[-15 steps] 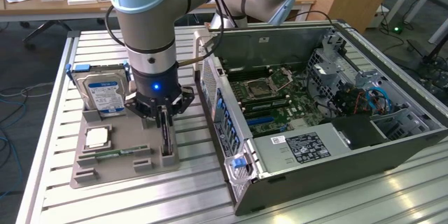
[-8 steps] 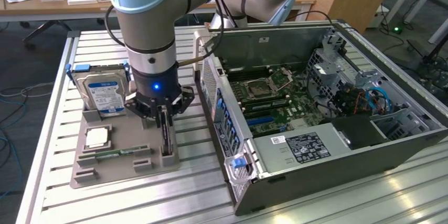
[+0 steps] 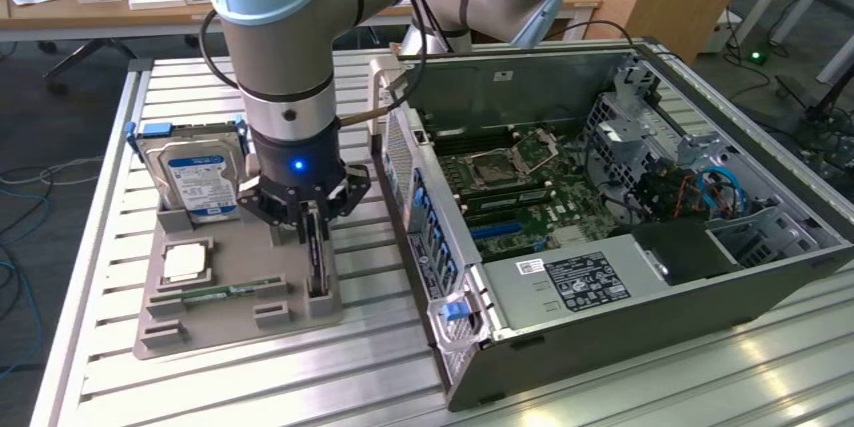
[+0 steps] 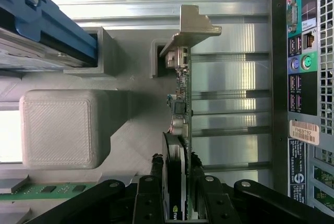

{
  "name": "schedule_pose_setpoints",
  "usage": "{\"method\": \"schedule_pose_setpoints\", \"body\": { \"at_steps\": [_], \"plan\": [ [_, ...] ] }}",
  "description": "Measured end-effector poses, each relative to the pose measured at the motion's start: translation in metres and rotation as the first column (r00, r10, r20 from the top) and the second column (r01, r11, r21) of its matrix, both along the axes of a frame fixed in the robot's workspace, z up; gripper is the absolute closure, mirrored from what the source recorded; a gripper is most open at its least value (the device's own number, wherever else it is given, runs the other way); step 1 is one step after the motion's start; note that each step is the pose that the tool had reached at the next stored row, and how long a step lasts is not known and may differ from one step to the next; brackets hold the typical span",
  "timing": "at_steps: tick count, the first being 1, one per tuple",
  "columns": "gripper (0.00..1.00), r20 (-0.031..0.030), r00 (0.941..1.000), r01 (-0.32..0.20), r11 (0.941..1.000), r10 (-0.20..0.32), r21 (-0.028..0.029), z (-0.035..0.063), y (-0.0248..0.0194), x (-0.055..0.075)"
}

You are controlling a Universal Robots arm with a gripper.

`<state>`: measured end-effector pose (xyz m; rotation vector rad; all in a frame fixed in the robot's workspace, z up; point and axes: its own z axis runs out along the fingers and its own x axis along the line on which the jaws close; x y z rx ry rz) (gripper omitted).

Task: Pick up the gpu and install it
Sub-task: 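Pick up the gpu and move the gpu toward the slot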

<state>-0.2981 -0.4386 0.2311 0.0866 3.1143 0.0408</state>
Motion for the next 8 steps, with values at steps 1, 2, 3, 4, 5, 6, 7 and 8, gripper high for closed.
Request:
{"method": "schedule_pose_setpoints", "body": {
  "at_steps": [1, 2, 3, 4, 5, 6, 7, 8],
  "plan": [
    [0.67, 0.0000, 1.0000, -0.001, 1.0000, 0.001, 0.0001, 0.0003, 0.0000, 0.0000],
    [0.67, 0.0000, 1.0000, -0.002, 1.0000, 0.002, 0.0000, 0.0007, 0.0000, 0.0000],
    [0.67, 0.0003, 1.0000, -0.003, 1.0000, 0.003, 0.0001, 0.0015, 0.0000, 0.0000],
    [0.67, 0.0002, 1.0000, -0.003, 1.0000, 0.003, 0.0000, 0.0016, 0.0000, 0.0000],
    [0.67, 0.0002, 1.0000, -0.003, 1.0000, 0.003, 0.0000, 0.0015, 0.0000, 0.0000],
    [0.67, 0.0002, 1.0000, -0.003, 1.0000, 0.003, 0.0000, 0.0016, 0.0000, 0.0000],
    [0.67, 0.0002, 1.0000, -0.003, 1.0000, 0.003, 0.0001, 0.0015, 0.0000, 0.0000],
    [0.67, 0.0002, 1.0000, -0.003, 1.0000, 0.003, 0.0000, 0.0016, 0.0000, 0.0000]
  ]
}}
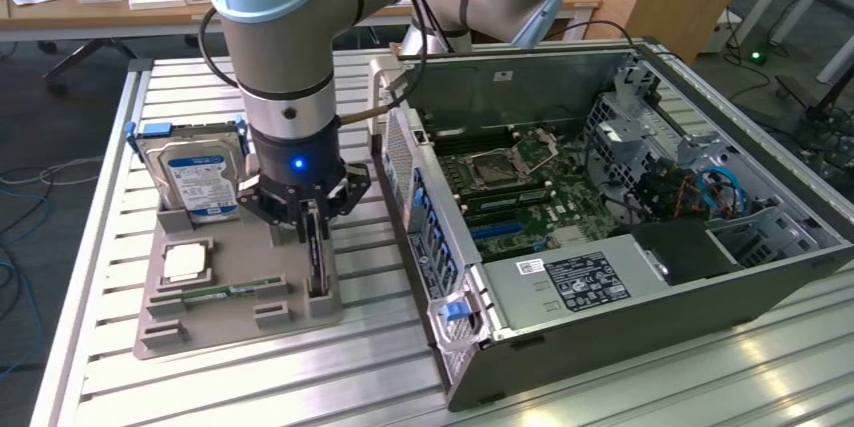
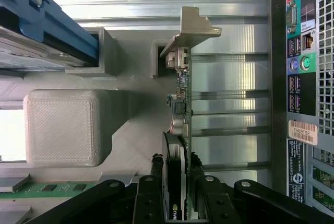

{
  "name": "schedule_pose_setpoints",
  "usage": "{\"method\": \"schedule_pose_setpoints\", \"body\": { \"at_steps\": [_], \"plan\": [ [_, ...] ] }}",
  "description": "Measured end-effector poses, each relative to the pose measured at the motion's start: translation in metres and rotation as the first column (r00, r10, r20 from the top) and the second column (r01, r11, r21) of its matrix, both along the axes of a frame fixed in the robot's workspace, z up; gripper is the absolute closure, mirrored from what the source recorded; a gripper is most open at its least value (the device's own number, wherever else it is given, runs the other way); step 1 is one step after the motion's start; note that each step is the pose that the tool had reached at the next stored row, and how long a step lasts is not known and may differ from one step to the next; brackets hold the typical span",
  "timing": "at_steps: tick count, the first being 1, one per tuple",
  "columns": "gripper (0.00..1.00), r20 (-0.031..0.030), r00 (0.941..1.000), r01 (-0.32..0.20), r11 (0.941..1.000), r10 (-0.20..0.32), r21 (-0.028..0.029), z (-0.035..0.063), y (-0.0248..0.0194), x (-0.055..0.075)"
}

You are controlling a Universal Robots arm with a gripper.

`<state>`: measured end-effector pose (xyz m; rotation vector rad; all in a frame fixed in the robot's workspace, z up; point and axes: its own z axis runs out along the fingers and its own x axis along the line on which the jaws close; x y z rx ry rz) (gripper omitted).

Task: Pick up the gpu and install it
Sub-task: 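Pick up the gpu and move the gpu toward the slot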

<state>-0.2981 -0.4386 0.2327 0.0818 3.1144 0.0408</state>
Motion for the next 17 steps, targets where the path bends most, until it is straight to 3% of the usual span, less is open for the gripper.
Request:
{"method": "schedule_pose_setpoints", "body": {
  "at_steps": [4, 17],
  "plan": [
    [0.67, 0.0000, 1.0000, 0.000, 1.0000, 0.000, -0.0001, 0.0000, -0.0029, 0.0000],
    [0.69, -0.0001, 1.0000, 0.000, 1.0000, 0.000, 0.0000, 0.0000, -0.0030, 0.0000]
  ]
}}
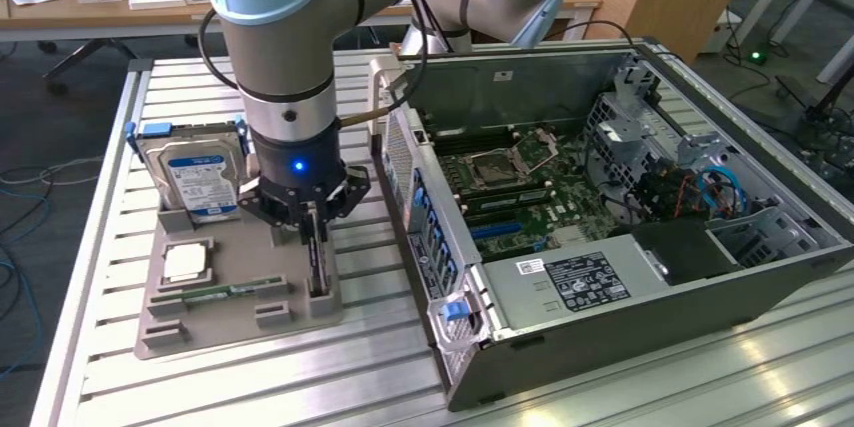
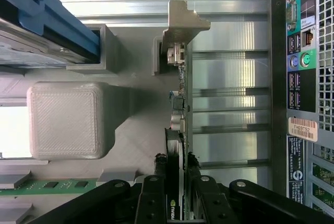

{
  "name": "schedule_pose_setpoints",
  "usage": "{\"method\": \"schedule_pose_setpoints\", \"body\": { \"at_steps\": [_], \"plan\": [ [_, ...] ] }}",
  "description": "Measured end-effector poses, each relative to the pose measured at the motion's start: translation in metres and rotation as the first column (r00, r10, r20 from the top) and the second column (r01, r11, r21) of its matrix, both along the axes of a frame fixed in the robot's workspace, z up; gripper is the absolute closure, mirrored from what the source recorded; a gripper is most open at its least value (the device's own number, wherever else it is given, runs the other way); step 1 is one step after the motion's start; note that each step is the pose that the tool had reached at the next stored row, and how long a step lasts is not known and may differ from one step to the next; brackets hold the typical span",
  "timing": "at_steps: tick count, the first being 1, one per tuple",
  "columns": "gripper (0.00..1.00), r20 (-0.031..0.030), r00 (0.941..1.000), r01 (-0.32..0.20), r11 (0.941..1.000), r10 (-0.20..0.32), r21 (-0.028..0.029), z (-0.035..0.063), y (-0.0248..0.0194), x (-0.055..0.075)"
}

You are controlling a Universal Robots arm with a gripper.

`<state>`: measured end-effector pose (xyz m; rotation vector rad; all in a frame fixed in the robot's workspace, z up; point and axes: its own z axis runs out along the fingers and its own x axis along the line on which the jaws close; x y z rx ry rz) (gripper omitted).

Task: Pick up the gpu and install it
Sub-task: 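Pick up the gpu and move the gpu toward the slot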

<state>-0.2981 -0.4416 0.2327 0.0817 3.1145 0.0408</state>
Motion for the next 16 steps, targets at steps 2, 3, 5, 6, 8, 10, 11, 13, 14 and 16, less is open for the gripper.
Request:
{"method": "schedule_pose_setpoints", "body": {
  "at_steps": [2, 3, 5, 6, 8, 10, 11, 13, 14, 16],
  "plan": [
    [0.74, 0.0001, 1.0000, 0.000, 1.0000, 0.000, 0.0000, 0.0000, 0.0000, 0.0000],
    [0.74, 0.0001, 1.0000, 0.000, 1.0000, 0.000, 0.0000, 0.0000, 0.0000, 0.0000],
    [0.74, 0.0001, 1.0000, 0.000, 1.0000, 0.000, 0.0000, 0.0000, 0.0000, 0.0000],
    [0.74, 0.0001, 1.0000, 0.000, 1.0000, 0.000, 0.0000, 0.0000, 0.0000, 0.0000],
    [0.74, 0.0001, 1.0000, 0.000, 1.0000, 0.000, 0.0000, 0.0000, 0.0000, 0.0000],
    [0.74, 0.0001, 1.0000, 0.000, 1.0000, 0.000, 0.0001, 0.0000, 0.0000, 0.0000],
    [0.74, 0.0001, 1.0000, 0.000, 1.0000, 0.000, 0.0000, 0.0000, 0.0000, 0.0000],
    [0.74, 0.0002, 1.0000, 0.000, 1.0000, 0.000, 0.0000, 0.0000, 0.0000, 0.0000],
    [0.74, 0.0002, 1.0000, 0.000, 1.0000, 0.000, 0.0000, 0.0000, 0.0000, 0.0000],
    [0.74, 0.0002, 1.0000, 0.000, 1.0000, 0.000, 0.0000, 0.0000, 0.0000, 0.0000]
  ]
}}
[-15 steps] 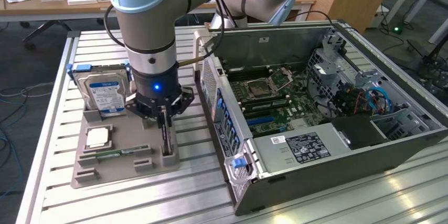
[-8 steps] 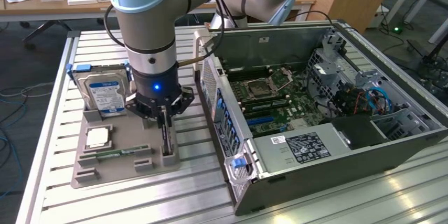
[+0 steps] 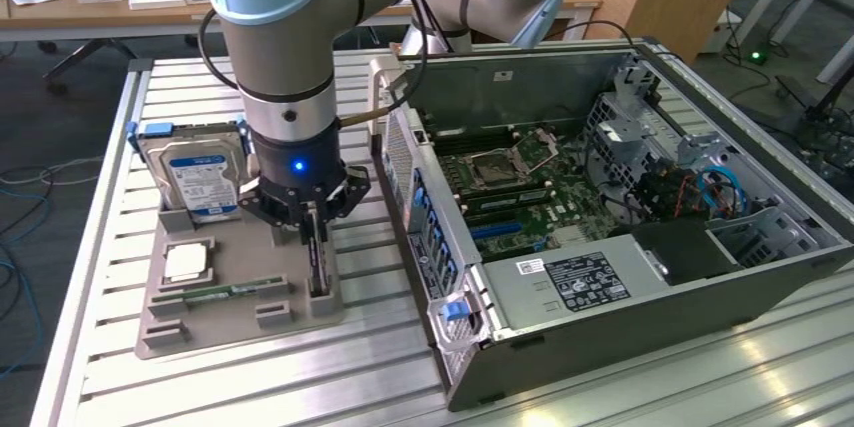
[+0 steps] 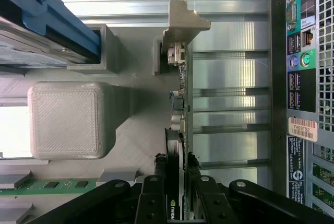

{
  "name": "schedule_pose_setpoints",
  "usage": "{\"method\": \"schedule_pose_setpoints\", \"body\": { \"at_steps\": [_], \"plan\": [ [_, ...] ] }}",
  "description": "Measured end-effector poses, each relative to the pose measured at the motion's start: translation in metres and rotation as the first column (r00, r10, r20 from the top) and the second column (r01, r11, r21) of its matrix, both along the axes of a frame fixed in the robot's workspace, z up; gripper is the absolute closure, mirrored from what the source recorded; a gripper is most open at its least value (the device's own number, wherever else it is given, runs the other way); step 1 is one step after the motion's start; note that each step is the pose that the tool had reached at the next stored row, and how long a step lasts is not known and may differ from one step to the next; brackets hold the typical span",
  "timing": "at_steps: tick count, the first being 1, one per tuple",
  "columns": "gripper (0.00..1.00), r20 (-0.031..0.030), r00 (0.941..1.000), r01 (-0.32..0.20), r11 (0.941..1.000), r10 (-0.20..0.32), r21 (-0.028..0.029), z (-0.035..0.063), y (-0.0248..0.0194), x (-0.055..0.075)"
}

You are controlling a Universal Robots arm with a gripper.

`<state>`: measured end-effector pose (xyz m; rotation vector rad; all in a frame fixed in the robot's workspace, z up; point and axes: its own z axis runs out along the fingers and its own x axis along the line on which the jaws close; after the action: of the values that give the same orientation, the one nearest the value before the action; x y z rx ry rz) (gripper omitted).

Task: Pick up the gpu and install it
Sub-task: 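Pick up the gpu and move the gpu toward the slot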

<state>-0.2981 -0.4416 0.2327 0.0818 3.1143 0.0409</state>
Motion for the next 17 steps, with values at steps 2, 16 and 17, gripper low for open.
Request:
{"method": "schedule_pose_setpoints", "body": {
  "at_steps": [2, 16, 17],
  "plan": [
    [0.74, 0.0003, 1.0000, 0.000, 1.0000, 0.000, 0.0004, 0.0004, 0.0000, 0.000],
    [0.74, 0.0003, 1.0000, 0.000, 1.0000, 0.000, 0.0000, 0.0256, 0.0000, 0.000],
    [0.74, 0.0007, 1.0000, 0.000, 1.0000, 0.000, 0.0000, 0.0283, 0.0000, 0.000]
  ]
}}
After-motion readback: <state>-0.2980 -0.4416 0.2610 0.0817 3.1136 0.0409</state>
